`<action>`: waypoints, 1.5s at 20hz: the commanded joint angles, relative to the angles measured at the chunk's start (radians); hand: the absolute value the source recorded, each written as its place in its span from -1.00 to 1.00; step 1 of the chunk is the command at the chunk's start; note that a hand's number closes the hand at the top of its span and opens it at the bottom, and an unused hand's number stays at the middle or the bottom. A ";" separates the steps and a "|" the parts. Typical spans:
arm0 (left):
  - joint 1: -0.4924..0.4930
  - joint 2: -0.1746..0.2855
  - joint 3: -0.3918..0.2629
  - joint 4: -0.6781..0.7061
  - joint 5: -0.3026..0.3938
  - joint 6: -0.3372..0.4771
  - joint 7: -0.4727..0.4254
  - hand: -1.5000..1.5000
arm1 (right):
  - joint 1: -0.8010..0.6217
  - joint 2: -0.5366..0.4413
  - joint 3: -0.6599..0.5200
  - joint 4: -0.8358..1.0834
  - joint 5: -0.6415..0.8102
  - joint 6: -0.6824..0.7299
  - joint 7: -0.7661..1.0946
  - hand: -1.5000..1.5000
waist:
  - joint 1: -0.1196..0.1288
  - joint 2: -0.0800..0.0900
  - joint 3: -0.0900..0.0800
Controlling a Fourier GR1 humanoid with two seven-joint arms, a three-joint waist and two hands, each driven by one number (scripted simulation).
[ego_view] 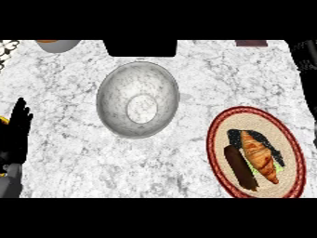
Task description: Pick the croissant from the placemat and place it in the bowl
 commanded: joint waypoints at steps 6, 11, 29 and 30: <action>-0.088 0.078 -0.028 -0.145 -0.050 -0.095 -0.075 0.00 | -0.025 -0.142 0.221 -0.194 0.050 0.377 -0.178 1.00 | -0.015 -0.018 -0.003; -0.013 0.105 0.024 -0.135 0.005 -0.139 -0.079 0.00 | 0.258 -0.336 0.116 -0.113 0.447 0.017 -0.053 -1.00 | -0.099 -0.026 -0.002; -0.020 0.030 -0.002 -0.222 -0.073 -0.195 -0.050 0.00 | 0.618 -0.427 -0.033 -0.640 0.619 0.147 0.201 -1.00 | -0.014 -0.004 -0.005; -0.082 -0.001 -0.019 -0.192 -0.081 -0.166 -0.001 0.00 | 0.563 -0.428 -0.003 -0.642 0.635 0.191 0.259 -1.00 | -0.012 -0.002 -0.005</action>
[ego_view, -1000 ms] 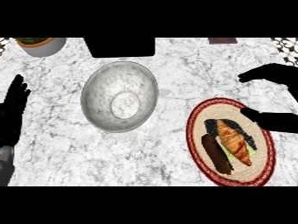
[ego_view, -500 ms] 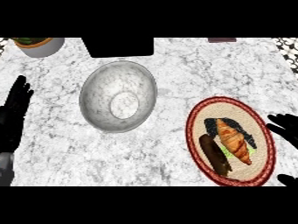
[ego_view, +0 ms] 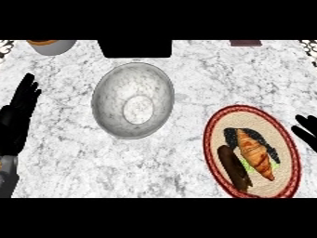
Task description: Pick the croissant from the placemat and place it in the bowl
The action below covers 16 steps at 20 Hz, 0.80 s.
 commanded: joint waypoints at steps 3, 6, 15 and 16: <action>-0.049 -0.028 -0.004 0.037 -0.019 -0.010 -0.008 0.00 | -0.193 -0.045 0.102 -0.039 0.051 0.257 0.268 -1.00 | 0.033 0.009 -0.002; -0.071 -0.026 -0.009 0.045 -0.024 -0.022 -0.006 0.00 | -0.257 -0.090 0.153 -0.036 0.055 0.399 0.358 -1.00 | 0.042 0.013 -0.003; -0.041 -0.041 0.017 0.060 -0.023 -0.053 -0.031 0.00 | -0.565 0.133 0.339 0.216 0.017 0.728 0.502 -1.00 | 0.049 0.009 -0.001; -0.060 -0.036 -0.001 0.020 -0.047 -0.037 0.010 0.00 | -0.581 0.168 0.366 0.276 0.040 0.733 0.494 -1.00 | 0.048 0.008 0.000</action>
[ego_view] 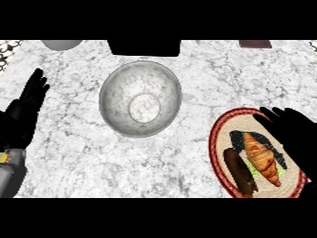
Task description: Pick the croissant from the placemat and place it in the bowl
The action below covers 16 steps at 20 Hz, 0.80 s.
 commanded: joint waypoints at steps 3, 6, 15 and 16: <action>0.003 -0.015 0.007 -0.032 -0.013 0.010 0.034 0.00 | -0.152 0.147 0.116 0.174 0.025 0.203 0.110 -1.00 | -0.007 -0.004 0.001; 0.021 -0.020 0.020 -0.030 -0.028 0.013 0.025 0.00 | -0.135 0.185 0.140 0.238 0.063 0.235 0.109 -1.00 | -0.023 -0.006 0.002; 0.045 -0.017 0.088 -0.027 -0.023 -0.052 0.017 0.00 | -0.096 0.218 0.212 0.284 0.331 0.117 -0.014 -1.00 | -0.034 -0.007 0.002; 0.047 -0.017 0.065 -0.076 -0.034 -0.046 0.060 0.00 | -0.168 0.256 0.197 0.352 0.349 0.097 -0.031 -1.00 | -0.026 -0.007 0.003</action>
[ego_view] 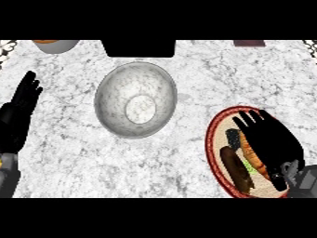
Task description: Pick the croissant from the placemat and place it in the bowl
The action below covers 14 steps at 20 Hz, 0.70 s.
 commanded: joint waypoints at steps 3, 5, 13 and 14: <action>0.036 -0.017 0.018 -0.008 -0.027 -0.021 -0.021 0.00 | 0.095 0.014 0.044 0.020 0.186 -0.167 -0.083 -1.00 | -0.006 -0.002 0.000; 0.017 -0.049 0.014 -0.053 -0.051 0.015 0.044 0.00 | 0.037 0.043 -0.030 0.116 0.183 -0.140 -0.154 -1.00 | -0.004 -0.001 0.000; 0.079 -0.068 0.054 -0.076 -0.081 -0.030 -0.012 0.00 | 0.199 0.074 -0.045 0.124 0.283 -0.168 -0.169 -1.00 | -0.007 -0.002 0.000; -0.012 -0.074 0.069 0.020 -0.078 -0.055 0.000 0.00 | 0.131 0.143 -0.050 0.189 0.314 -0.136 -0.182 -1.00 | -0.008 0.000 0.000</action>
